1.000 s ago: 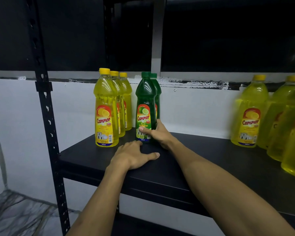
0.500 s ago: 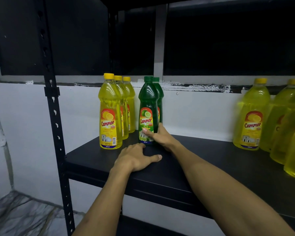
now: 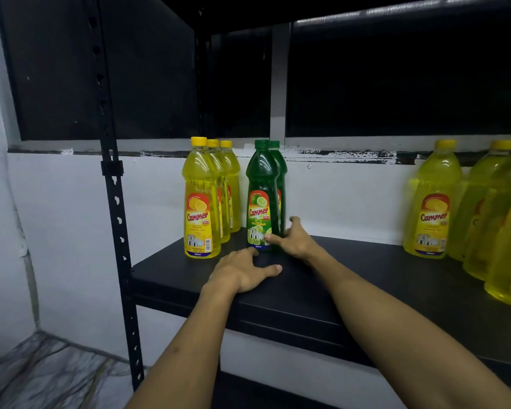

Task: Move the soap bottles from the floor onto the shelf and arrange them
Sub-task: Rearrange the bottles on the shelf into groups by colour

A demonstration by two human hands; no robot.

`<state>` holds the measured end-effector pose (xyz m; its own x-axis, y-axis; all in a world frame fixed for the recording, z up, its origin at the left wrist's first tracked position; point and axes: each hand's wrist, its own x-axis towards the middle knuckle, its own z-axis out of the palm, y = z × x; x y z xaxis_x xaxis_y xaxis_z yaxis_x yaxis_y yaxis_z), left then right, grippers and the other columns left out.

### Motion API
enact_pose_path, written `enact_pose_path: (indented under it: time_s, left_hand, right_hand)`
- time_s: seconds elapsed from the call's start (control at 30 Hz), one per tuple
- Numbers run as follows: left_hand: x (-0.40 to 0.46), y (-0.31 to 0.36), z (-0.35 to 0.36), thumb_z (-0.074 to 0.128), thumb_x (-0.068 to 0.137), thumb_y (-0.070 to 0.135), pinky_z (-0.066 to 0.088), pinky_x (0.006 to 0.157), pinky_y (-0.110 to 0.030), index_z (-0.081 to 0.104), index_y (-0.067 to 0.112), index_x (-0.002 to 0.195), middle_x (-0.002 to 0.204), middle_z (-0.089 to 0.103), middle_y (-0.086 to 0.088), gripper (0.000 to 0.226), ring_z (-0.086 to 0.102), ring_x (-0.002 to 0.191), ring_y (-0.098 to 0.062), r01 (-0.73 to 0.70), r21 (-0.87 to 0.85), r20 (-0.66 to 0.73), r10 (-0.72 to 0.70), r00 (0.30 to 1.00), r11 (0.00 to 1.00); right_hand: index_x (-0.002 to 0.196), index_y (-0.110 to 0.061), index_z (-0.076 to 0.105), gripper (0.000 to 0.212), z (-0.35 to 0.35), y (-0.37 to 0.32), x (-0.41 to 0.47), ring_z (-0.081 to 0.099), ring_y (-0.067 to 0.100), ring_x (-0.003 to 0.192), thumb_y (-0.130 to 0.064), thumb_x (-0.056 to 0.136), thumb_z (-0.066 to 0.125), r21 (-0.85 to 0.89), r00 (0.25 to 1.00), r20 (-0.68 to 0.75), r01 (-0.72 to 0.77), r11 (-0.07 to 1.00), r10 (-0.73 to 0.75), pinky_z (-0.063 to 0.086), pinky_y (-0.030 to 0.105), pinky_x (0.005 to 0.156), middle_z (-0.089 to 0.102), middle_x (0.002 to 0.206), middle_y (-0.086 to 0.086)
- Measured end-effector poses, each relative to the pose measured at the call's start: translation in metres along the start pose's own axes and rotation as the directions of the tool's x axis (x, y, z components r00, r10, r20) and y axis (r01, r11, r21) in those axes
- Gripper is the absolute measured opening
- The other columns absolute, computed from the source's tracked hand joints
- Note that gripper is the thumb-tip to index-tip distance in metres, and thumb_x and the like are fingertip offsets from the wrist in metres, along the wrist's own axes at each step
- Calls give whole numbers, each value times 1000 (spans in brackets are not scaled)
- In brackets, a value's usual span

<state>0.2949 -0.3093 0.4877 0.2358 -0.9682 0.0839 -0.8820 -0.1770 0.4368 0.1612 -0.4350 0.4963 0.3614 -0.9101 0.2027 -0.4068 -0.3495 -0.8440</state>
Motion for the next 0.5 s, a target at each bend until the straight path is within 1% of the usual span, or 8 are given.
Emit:
enact_pose_path:
  time_s: [0.07,0.1,0.17,0.2,0.23,0.3,0.37,0.5]
  left_hand:
    - [1,-2,0,54,77,83,43,106,-44,47,30,146,146,52,-5,87,48,134,-26,2,-9,-4,-2,1000,1000]
    - [1,-3,-1,54,78,81,43,106,-44,47,30,146,146,52,-5,85,48,134,-26,1,-9,-4,-1,1000,1000]
    - [0,-2,-1,54,79,80,43,106,-43,48,29,145,146,53,-4,83,47,134,-26,-2,-12,-8,2,1000,1000]
    - [-1,-1,-1,55,80,80,43,105,-43,49,29,145,145,53,-4,82,47,134,-26,-4,-13,-12,3,1000,1000]
    - [-1,-1,-1,55,80,79,43,105,-43,49,29,144,145,53,-4,81,46,134,-26,-2,-15,-15,2,1000,1000]
    - [-2,-2,-2,55,82,77,43,104,-43,50,28,144,145,53,-4,79,46,134,-26,-3,-11,-24,2,1000,1000]
    - [-2,-2,0,54,84,76,44,102,-43,52,28,142,144,54,-5,76,48,133,-27,-4,11,-41,4,999,1000]
    - [-5,2,2,48,84,79,48,99,-43,57,29,133,136,60,-8,71,56,124,-30,22,122,-94,-11,996,992]
  right_hand:
    - [154,-7,18,88,-14,4,-16,48,31,137,-34,92,74,-98,999,-20,-45,994,43,43,38,108,44,152,18]
    - [153,-8,24,82,-22,8,-26,47,30,138,-35,93,73,-191,999,-17,-53,980,50,42,37,108,43,153,16]
    - [145,-10,41,62,-40,12,-52,51,28,132,-41,96,65,-420,998,55,-16,907,43,43,37,108,48,149,13]
    - [140,-12,47,54,-47,14,-68,53,27,128,-45,99,59,-505,994,106,22,863,37,44,37,107,51,146,12]
    - [139,-14,50,51,-54,16,-83,54,27,127,-49,101,52,-563,989,146,62,824,25,43,39,108,52,143,11]
    - [140,-20,52,52,-71,22,-116,53,27,127,-55,102,45,-630,985,172,105,769,7,41,44,110,54,141,8]
    - [139,-28,53,54,-97,32,-148,52,25,127,-63,99,42,-676,988,151,101,730,3,39,47,110,55,138,2]
    - [136,-35,54,58,-154,53,-207,49,22,127,-72,94,42,-724,999,37,1,690,37,39,49,108,56,133,-3]
